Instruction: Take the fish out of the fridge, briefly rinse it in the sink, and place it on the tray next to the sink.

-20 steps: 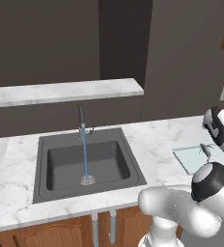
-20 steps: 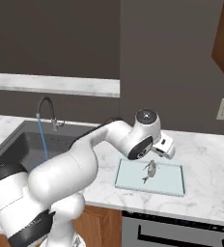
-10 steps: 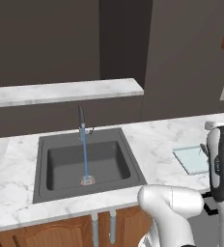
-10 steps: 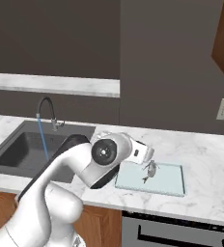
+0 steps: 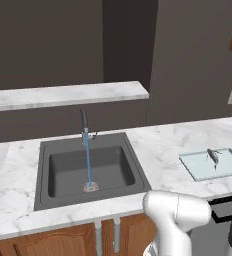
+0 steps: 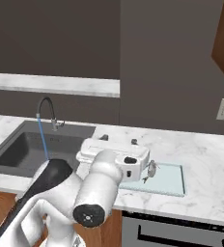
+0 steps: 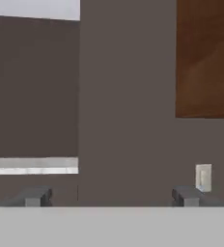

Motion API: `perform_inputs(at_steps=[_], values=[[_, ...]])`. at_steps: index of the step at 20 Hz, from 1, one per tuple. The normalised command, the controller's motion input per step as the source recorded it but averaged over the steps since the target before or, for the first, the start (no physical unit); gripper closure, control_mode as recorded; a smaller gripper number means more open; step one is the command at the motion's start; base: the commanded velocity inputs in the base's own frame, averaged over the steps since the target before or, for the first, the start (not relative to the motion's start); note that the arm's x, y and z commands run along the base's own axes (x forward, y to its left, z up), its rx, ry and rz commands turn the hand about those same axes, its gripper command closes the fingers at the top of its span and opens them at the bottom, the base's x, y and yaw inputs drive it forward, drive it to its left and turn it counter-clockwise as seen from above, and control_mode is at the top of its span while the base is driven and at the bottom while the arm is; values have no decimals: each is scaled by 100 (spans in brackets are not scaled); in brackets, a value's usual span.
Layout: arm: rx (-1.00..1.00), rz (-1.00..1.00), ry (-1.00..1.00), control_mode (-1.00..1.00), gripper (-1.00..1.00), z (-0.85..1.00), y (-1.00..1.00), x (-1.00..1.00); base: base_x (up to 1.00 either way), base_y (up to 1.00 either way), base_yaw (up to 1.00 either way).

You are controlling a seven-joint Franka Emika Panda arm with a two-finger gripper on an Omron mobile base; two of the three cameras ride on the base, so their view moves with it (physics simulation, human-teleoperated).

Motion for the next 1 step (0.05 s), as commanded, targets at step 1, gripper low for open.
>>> perform_inputs(at_steps=[1], values=[[-12, -1, -49, -100, -100, 38, 0, -66, 0, 0, 0]])
